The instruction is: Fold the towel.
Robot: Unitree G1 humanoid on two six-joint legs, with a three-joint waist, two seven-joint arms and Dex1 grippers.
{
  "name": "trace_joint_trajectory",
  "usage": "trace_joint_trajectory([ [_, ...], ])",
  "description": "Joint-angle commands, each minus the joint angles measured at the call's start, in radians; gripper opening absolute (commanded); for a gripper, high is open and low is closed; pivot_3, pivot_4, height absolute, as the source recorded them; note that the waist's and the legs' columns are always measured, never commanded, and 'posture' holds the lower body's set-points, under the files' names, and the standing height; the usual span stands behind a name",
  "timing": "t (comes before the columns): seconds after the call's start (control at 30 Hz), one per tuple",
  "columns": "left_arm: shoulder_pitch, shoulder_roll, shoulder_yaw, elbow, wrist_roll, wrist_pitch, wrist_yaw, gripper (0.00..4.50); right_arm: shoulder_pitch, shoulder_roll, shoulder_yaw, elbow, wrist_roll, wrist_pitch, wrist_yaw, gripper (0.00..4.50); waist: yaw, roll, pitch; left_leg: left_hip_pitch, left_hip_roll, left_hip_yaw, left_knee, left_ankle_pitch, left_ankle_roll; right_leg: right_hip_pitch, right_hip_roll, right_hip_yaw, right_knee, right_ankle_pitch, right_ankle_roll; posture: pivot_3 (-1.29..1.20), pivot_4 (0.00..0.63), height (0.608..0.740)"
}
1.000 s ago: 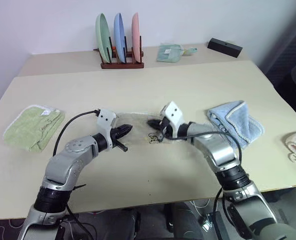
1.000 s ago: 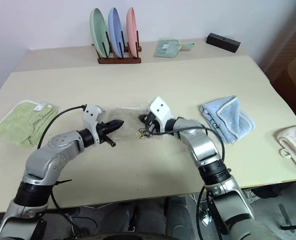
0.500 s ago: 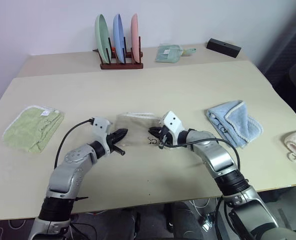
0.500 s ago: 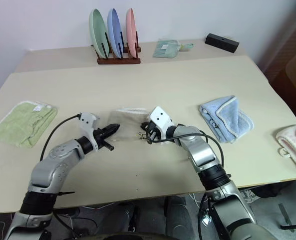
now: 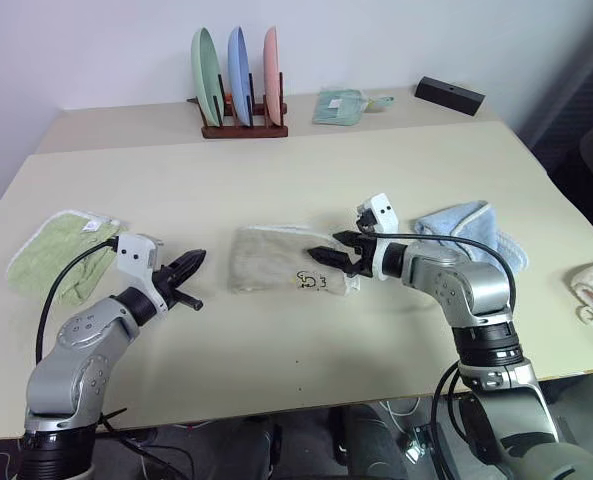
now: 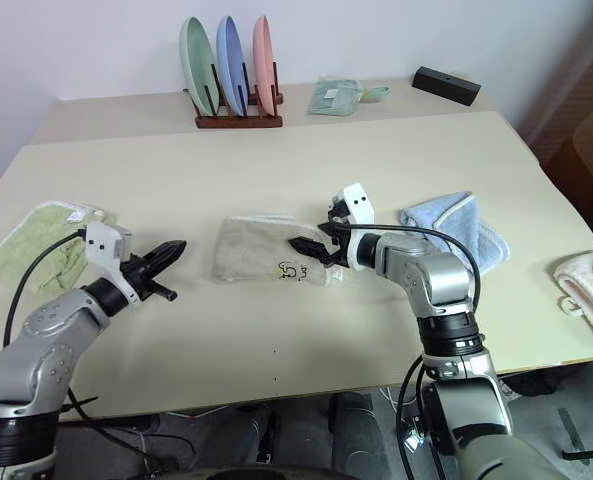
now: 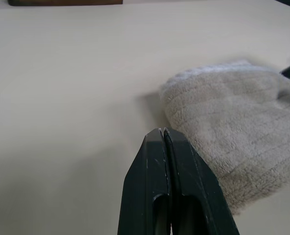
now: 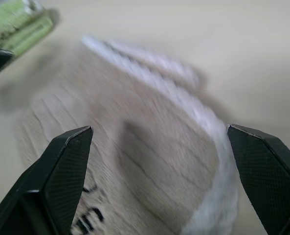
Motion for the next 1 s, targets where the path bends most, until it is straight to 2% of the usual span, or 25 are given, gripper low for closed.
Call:
trace_joint_trajectory([
  [0.03,0.007,-0.006,-0.005,-0.057,-0.01,-0.003,0.006,0.0,-0.036,0.024,0.017,0.024,0.016,0.02,0.0,4.46,-0.001,0.0,0.0,0.0,0.0,0.0,0.0,0.0,0.0,0.0,0.0,0.0,0.0,0.0,0.0,0.0,0.15,0.727],
  [0.33,0.051,0.011,-0.014,-0.147,-0.085,0.028,-0.046,0.0,-0.065,0.083,0.099,0.048,0.004,0.008,0.005,4.46,-0.005,0.0,0.0,0.0,0.001,0.0,0.0,0.0,0.0,-0.001,0.0,0.0,0.0,0.0,0.0,0.0,0.15,0.727],
  [0.4,0.061,0.021,-0.019,-0.159,-0.08,0.029,-0.05,0.0,-0.069,0.097,0.095,0.057,0.004,0.009,-0.001,3.92,-0.004,0.0,0.0,0.0,0.001,0.0,0.0,0.0,0.0,-0.001,0.0,0.0,0.0,0.0,0.0,0.0,0.15,0.727],
  [0.47,0.067,0.025,-0.023,-0.161,-0.075,0.026,-0.049,0.0,-0.071,0.104,0.09,0.064,0.004,0.01,-0.005,3.18,-0.002,0.0,0.0,0.0,0.0,0.0,0.0,0.0,0.0,0.0,0.0,0.0,0.0,0.0,0.0,0.0,0.15,0.727],
  [0.67,0.077,0.022,-0.031,-0.164,-0.067,0.017,-0.042,0.0,-0.07,0.121,0.032,0.036,0.053,0.041,-0.011,0.04,-0.002,0.0,0.0,0.0,0.0,0.0,0.0,0.0,0.0,0.0,0.0,0.0,0.0,0.0,0.0,0.0,0.15,0.727],
  [0.77,0.077,0.018,-0.038,-0.163,-0.061,0.01,-0.039,0.0,-0.07,0.118,-0.023,0.003,0.092,0.062,-0.025,0.04,-0.002,0.0,0.0,0.0,0.0,0.0,0.0,0.0,0.0,0.0,0.0,0.0,0.0,0.0,0.0,0.0,0.15,0.727],
  [0.9,0.056,0.012,-0.054,-0.144,-0.054,0.002,-0.043,0.0,-0.098,0.093,-0.268,-0.088,0.211,0.142,-0.143,0.04,0.003,0.001,0.0,-0.001,0.0,0.0,0.0,0.0,0.0,-0.001,0.0,0.0,0.0,0.0,0.0,0.0,0.15,0.727],
  [1.0,0.023,0.004,-0.074,-0.111,-0.051,-0.005,-0.05,0.0,-0.112,0.018,-0.45,-0.144,0.253,0.183,-0.252,0.04,0.011,0.001,0.0,-0.001,0.0,0.0,0.0,0.0,0.0,0.0,0.0,0.0,0.0,0.0,0.0,0.0,0.15,0.727],
])
